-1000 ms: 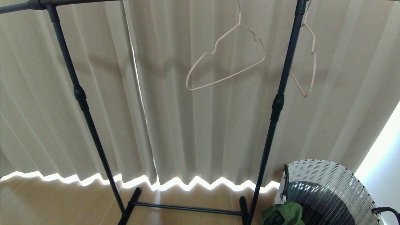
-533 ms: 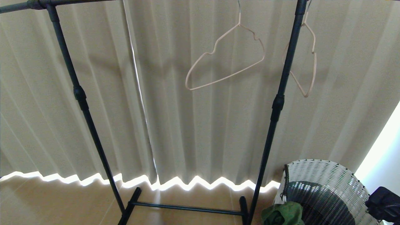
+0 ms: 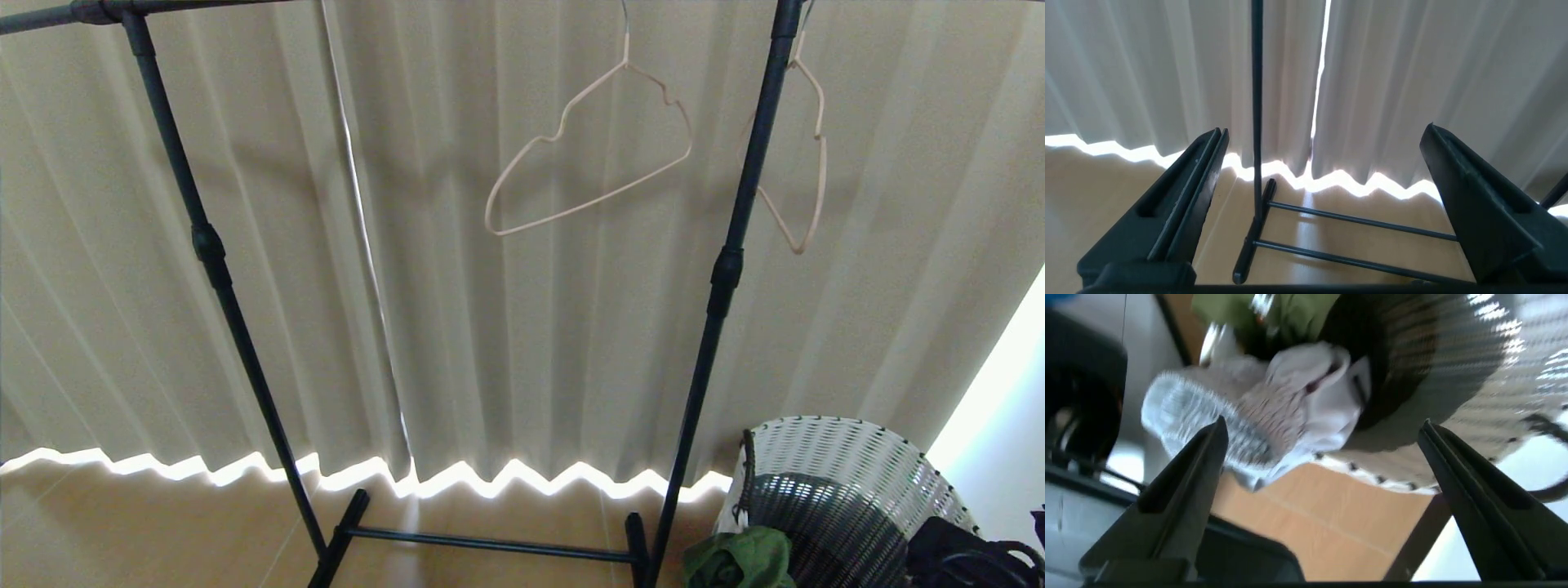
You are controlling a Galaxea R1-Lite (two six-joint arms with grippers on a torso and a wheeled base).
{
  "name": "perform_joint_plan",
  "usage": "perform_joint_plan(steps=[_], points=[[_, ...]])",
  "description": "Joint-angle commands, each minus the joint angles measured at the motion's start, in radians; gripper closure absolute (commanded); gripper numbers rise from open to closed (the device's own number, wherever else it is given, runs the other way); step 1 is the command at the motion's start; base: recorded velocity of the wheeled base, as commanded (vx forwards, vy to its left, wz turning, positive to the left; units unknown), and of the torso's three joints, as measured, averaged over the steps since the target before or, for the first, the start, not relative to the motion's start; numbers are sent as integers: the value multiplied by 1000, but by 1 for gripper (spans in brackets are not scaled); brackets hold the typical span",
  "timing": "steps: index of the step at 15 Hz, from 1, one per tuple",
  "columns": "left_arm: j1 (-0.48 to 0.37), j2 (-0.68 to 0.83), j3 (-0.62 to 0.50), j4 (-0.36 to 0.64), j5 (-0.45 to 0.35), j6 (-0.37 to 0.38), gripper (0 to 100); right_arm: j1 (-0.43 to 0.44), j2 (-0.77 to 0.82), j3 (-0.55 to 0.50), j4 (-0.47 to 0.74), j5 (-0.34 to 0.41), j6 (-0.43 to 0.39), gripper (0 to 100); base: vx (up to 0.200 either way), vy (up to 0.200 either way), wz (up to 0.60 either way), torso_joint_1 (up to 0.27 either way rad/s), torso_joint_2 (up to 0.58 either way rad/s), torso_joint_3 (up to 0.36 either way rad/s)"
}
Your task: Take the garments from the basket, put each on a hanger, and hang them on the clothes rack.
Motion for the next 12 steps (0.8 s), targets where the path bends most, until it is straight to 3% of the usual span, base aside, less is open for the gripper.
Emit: perform_joint_plan(steps=[1, 6, 12], points=[[0, 2, 0, 0, 2, -1, 0, 6, 93, 9, -2, -3, -9, 0, 0, 0, 0, 0, 0, 0], [0, 2, 0, 0, 0, -1, 0, 2, 250, -2, -25, -30, -9, 0, 0, 0, 0, 0, 0, 0], [0, 2, 0, 0, 2, -1, 0, -37, 415, 21, -196, -76, -9, 0, 0, 0, 0, 0, 0, 0]])
